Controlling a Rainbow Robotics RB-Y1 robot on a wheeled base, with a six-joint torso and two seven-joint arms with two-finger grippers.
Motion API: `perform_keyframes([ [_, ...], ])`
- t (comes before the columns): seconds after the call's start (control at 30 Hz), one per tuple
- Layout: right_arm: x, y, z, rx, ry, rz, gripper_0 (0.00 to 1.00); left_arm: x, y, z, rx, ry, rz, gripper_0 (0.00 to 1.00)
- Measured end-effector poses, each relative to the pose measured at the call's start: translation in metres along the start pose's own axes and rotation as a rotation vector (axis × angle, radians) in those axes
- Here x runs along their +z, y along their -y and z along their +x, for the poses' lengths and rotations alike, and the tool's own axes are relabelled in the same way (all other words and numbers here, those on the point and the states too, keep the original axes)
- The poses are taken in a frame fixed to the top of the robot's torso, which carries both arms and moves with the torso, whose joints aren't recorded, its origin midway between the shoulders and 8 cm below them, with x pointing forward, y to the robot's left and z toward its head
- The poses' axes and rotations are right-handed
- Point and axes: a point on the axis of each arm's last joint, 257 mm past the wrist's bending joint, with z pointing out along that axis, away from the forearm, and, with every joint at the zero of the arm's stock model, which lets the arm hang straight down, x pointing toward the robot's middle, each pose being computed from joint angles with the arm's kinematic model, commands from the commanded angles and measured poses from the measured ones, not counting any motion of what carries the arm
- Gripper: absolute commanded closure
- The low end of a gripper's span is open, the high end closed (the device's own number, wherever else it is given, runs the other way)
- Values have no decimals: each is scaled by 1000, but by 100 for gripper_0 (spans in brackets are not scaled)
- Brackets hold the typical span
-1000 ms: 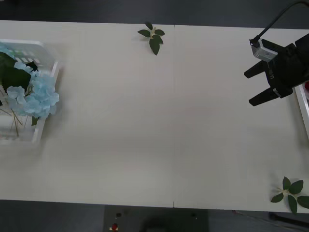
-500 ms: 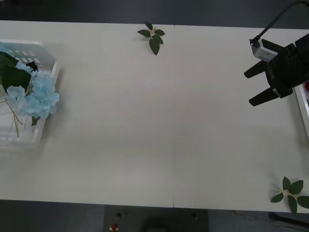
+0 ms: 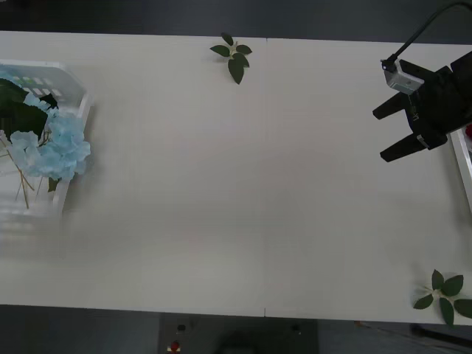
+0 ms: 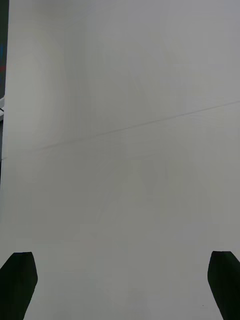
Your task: Put the red flowers into the right box and the blue flowers into the left box
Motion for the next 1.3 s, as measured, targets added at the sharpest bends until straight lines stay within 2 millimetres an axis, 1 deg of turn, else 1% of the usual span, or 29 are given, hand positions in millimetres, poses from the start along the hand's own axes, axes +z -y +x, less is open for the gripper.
perform_keyframes([
  [0.07,0,0,0,0,0,0,0,-9,26,-18,54,63,92,44],
  [0.1,0,0,0,0,0,0,0,-13,36,-27,84,97,125,44],
  [0.2,0,0,0,0,0,0,0,-23,58,-47,157,184,200,44],
  [0.37,0,0,0,0,0,0,0,-31,82,-61,263,263,278,44],
  [0.43,0,0,0,0,0,0,0,-33,91,-61,314,278,308,44],
  [0.5,0,0,0,0,0,0,0,-31,102,-57,355,282,351,44],
  [0.57,0,0,0,0,0,0,0,-21,108,-46,401,260,374,44],
  [0.63,0,0,0,0,0,0,0,-5,113,-28,465,192,379,43],
  [0.73,0,0,0,0,0,0,0,19,107,-1,557,42,324,44],
  [0.83,0,0,0,0,0,0,0,34,104,13,665,-83,241,44],
  [0.9,0,0,0,0,0,0,0,42,114,17,737,-128,214,44],
  [0.97,0,0,0,0,0,0,0,55,122,27,820,-187,179,43],
  [1.13,0,0,0,0,0,0,0,90,137,69,1003,-339,97,43],
  [1.23,0,0,0,0,0,0,0,104,141,93,1044,-403,64,44],
  [1.3,0,0,0,0,0,0,0,113,143,105,1081,-429,49,44],
])
